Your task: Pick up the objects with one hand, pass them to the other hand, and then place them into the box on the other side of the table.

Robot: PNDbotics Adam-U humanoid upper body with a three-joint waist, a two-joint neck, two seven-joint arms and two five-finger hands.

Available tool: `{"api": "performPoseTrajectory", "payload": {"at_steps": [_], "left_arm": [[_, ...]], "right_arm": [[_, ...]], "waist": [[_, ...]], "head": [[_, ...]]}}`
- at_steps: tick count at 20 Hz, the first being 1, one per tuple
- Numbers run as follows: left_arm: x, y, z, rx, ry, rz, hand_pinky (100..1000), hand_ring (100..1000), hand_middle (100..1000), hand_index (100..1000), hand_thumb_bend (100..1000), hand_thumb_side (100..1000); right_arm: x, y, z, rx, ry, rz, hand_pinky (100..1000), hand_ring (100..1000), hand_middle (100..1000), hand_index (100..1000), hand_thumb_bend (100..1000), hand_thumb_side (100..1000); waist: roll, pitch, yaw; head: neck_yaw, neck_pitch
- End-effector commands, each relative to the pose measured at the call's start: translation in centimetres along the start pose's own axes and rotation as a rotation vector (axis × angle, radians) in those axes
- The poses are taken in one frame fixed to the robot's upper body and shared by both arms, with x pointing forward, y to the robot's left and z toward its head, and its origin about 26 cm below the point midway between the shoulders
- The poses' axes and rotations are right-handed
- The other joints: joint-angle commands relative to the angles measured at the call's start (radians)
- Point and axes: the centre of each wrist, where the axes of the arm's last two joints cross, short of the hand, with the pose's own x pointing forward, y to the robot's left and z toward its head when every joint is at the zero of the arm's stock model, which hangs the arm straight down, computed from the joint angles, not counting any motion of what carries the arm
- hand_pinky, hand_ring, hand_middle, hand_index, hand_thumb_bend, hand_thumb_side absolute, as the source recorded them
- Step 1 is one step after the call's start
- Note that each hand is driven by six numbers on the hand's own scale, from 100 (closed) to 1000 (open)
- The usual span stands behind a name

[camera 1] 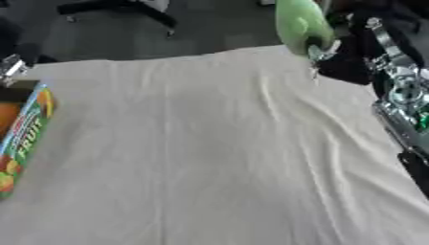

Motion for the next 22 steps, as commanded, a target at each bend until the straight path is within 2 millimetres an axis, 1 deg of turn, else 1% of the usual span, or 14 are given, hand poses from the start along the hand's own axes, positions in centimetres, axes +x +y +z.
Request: {"api": "performPoseTrajectory", "payload": {"at_steps": [1, 9, 14, 17, 19, 20, 22], "left_arm": [[1.1, 1.5, -0.1, 0.029, -0.037, -0.030, 582, 739, 634, 698, 389, 418], [1.7, 1.5, -0.4, 0.020, -0.061, -0.028, 585, 742, 641, 703, 407, 415], [2.3, 1.4, -0.8, -0.030, -0.085, -0.048, 606, 760, 665, 723, 437, 408], [2.8, 1.3, -1.2, -0.085, -0.111, -0.067, 635, 781, 693, 742, 492, 408], [3.2, 1.2, -1.5, -0.139, -0.139, -0.085, 662, 797, 708, 757, 546, 395], [3.4, 1.2, -1.7, -0.163, -0.152, -0.093, 662, 797, 708, 757, 546, 395], [3.8, 1.1, -1.9, -0.217, -0.187, -0.106, 680, 807, 711, 756, 605, 377]], "right_arm": [[0.9, -0.2, 0.2, -0.076, 0.042, 0.037, 479, 296, 100, 301, 100, 100], [1.0, 1.5, 0.7, -0.002, 0.020, -0.046, 474, 295, 100, 300, 100, 100], [1.3, 2.2, 0.8, 0.038, -0.018, -0.084, 473, 295, 100, 301, 100, 100], [1.5, 2.4, 0.9, 0.065, -0.040, -0.103, 472, 295, 100, 301, 100, 100], [1.6, 2.6, 0.9, 0.084, -0.055, -0.113, 472, 295, 100, 300, 100, 100], [1.6, 2.7, 0.9, 0.092, -0.061, -0.116, 472, 295, 100, 300, 100, 100], [1.8, 2.8, 0.9, 0.109, -0.075, -0.123, 472, 295, 100, 300, 100, 100]], "waist": [[0.000, -0.014, 0.001], [0.004, -0.014, 0.005], [0.005, -0.015, 0.006], [0.006, -0.016, 0.007], [0.007, -0.017, 0.007], [0.007, -0.017, 0.007], [0.008, -0.018, 0.007]], "head": [[0.007, -0.015], [0.023, -0.006], [0.032, 0.000], [0.039, 0.004], [0.043, 0.006], [0.044, 0.007], [0.048, 0.009]]}}
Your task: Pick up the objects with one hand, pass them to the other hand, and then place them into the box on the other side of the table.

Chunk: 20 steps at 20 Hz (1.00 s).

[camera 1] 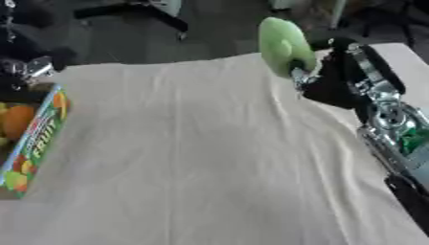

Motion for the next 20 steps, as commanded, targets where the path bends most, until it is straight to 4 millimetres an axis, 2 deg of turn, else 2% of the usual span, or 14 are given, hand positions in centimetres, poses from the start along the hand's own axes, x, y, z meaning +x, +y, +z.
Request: {"api": "performPoseTrajectory", "payload": {"at_steps": [1, 6, 10, 16, 20], "left_arm": [[1.1, 0.8, -0.5, -0.071, -0.066, -0.047, 683, 809, 712, 756, 648, 377], [2.4, 0.6, -1.3, -0.195, -0.154, -0.061, 686, 807, 708, 757, 640, 378], [3.9, 0.1, -1.7, -0.263, -0.224, -0.088, 693, 808, 714, 766, 662, 343], [5.2, -0.5, -2.2, -0.315, -0.280, -0.125, 695, 804, 717, 772, 692, 236], [6.0, -0.7, -2.2, -0.322, -0.325, -0.170, 707, 806, 722, 778, 785, 146]], "right_arm": [[1.1, -0.2, 0.1, 0.018, -0.054, -0.014, 472, 295, 100, 300, 100, 100], [1.5, 0.2, 0.1, 0.070, -0.089, -0.016, 472, 295, 100, 300, 100, 100], [1.8, 0.5, 0.0, 0.106, -0.101, -0.014, 471, 294, 100, 299, 100, 100], [2.3, 1.1, 0.1, 0.161, -0.109, -0.019, 470, 292, 100, 298, 100, 100], [2.8, 1.4, 0.0, 0.191, -0.114, -0.018, 470, 291, 100, 298, 100, 100]], "waist": [[0.000, -0.018, 0.002], [0.001, -0.021, 0.002], [0.000, -0.023, 0.001], [-0.001, -0.025, 0.002], [-0.003, -0.026, 0.002]], "head": [[0.007, 0.002], [0.011, 0.004], [0.011, 0.005], [0.007, 0.010], [0.002, 0.011]]}}
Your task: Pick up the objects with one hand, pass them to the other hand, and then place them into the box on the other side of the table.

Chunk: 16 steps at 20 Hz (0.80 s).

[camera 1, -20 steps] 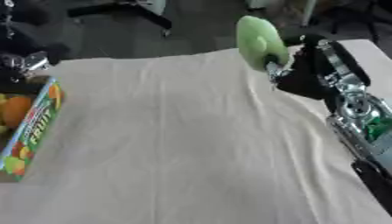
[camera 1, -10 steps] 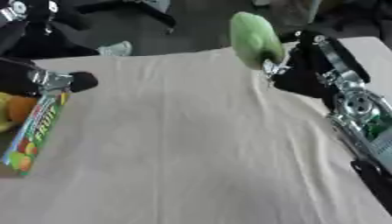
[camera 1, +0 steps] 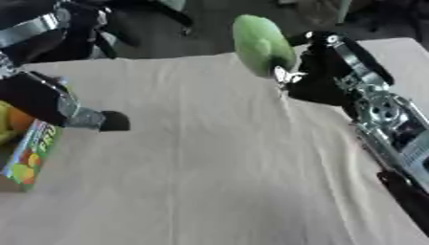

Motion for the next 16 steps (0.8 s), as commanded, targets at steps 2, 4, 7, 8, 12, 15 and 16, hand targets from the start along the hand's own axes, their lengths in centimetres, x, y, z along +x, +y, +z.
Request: {"api": "performPoseTrajectory", "payload": {"at_steps": [2, 4, 7, 8, 12, 15, 16], "left_arm": [[1.2, 0.7, -0.2, 0.001, -0.047, -0.077, 703, 803, 720, 782, 788, 137], [1.4, 0.7, -0.2, 0.015, -0.056, -0.084, 699, 800, 718, 785, 791, 116], [1.7, 0.6, -0.3, 0.061, -0.069, -0.095, 693, 798, 719, 798, 799, 119], [1.8, 0.5, -0.4, 0.082, -0.071, -0.094, 691, 797, 719, 799, 792, 107], [2.1, 0.2, -0.8, 0.173, -0.082, -0.087, 696, 806, 729, 803, 780, 100], [2.3, -0.1, -1.1, 0.224, -0.097, -0.083, 703, 817, 738, 794, 791, 100], [2.3, -0.2, -1.1, 0.238, -0.103, -0.085, 706, 820, 739, 792, 791, 100]], "right_arm": [[1.3, -0.1, 0.0, 0.023, -0.037, 0.002, 465, 287, 100, 294, 100, 100], [1.4, 0.1, 0.0, 0.026, -0.033, 0.003, 453, 280, 100, 287, 101, 100], [1.6, 0.3, 0.0, 0.030, -0.026, 0.007, 444, 274, 100, 281, 133, 100], [1.6, 0.4, 0.0, 0.034, -0.023, 0.008, 441, 272, 100, 279, 140, 100], [1.8, 0.9, 0.0, 0.054, -0.011, 0.007, 437, 269, 100, 277, 152, 100], [1.9, 1.1, 0.0, 0.069, -0.006, 0.005, 436, 268, 100, 276, 156, 100], [2.0, 1.2, 0.0, 0.074, -0.005, 0.006, 436, 267, 100, 275, 165, 100]], "waist": [[-0.004, -0.026, 0.002], [-0.004, -0.027, 0.003], [-0.005, -0.027, 0.004], [-0.006, -0.027, 0.004], [-0.007, -0.028, 0.004], [-0.007, -0.028, 0.003], [-0.007, -0.028, 0.003]], "head": [[-0.008, 0.001], [-0.009, 0.001], [-0.011, 0.000], [-0.012, 0.001], [-0.014, 0.002], [-0.015, 0.001], [-0.016, 0.002]]}}
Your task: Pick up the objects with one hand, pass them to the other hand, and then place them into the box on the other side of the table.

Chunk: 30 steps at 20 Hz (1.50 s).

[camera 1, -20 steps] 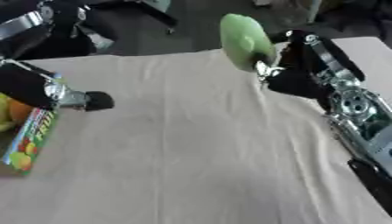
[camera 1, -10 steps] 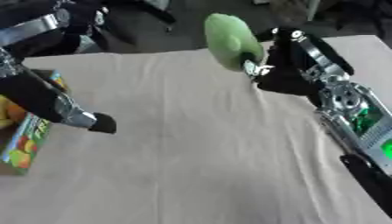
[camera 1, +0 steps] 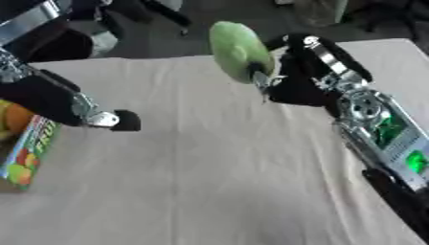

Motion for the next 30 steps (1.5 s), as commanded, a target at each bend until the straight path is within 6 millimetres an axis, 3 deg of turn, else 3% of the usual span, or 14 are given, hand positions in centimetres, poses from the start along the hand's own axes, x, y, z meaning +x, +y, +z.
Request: {"api": "performPoseTrajectory", "payload": {"at_steps": [1, 4, 12, 13, 14, 18, 25, 30], "left_arm": [[0.7, 0.6, -0.2, 0.060, -0.030, -0.035, 706, 821, 740, 792, 791, 100], [0.9, 0.3, -0.4, 0.076, -0.043, -0.054, 711, 825, 741, 788, 795, 100], [1.1, -0.3, -1.0, 0.072, -0.077, -0.061, 715, 828, 753, 784, 805, 100], [1.2, -0.4, -1.1, 0.069, -0.083, -0.064, 716, 828, 753, 784, 807, 100], [1.2, -0.5, -1.1, 0.067, -0.089, -0.065, 716, 829, 754, 786, 808, 100], [1.4, -0.7, -1.4, 0.064, -0.112, -0.069, 721, 832, 756, 793, 839, 100], [1.7, -1.2, -1.8, 0.070, -0.137, -0.095, 719, 830, 750, 791, 810, 100], [1.4, -1.7, -2.1, 0.065, -0.129, -0.086, 718, 838, 762, 778, 735, 100]], "right_arm": [[1.1, -0.1, 0.1, 0.008, -0.032, 0.002, 436, 267, 100, 275, 157, 100], [1.2, 0.1, 0.2, 0.022, -0.026, 0.003, 435, 266, 100, 274, 188, 100], [1.6, 0.7, 0.1, 0.070, -0.020, -0.002, 433, 264, 100, 273, 167, 100], [1.7, 0.8, 0.1, 0.076, -0.020, -0.003, 432, 263, 100, 273, 205, 100], [1.8, 0.9, 0.1, 0.083, -0.021, -0.003, 432, 263, 100, 272, 168, 100], [2.2, 1.2, 0.0, 0.108, -0.021, -0.005, 431, 262, 100, 272, 183, 100], [2.5, 1.7, 0.0, 0.140, -0.015, -0.012, 428, 261, 100, 270, 174, 100], [2.6, 2.0, 0.1, 0.155, -0.012, -0.017, 427, 259, 100, 269, 177, 100]], "waist": [[-0.002, -0.027, 0.000], [-0.003, -0.027, -0.001], [-0.006, -0.029, -0.001], [-0.006, -0.029, -0.001], [-0.007, -0.029, -0.001], [-0.009, -0.029, -0.001], [-0.011, -0.029, -0.001], [-0.013, -0.028, -0.001]], "head": [[-0.004, 0.001], [-0.004, 0.002], [0.000, 0.006], [0.001, 0.006], [0.001, 0.007], [0.004, 0.007], [0.007, 0.003], [0.008, 0.004]]}}
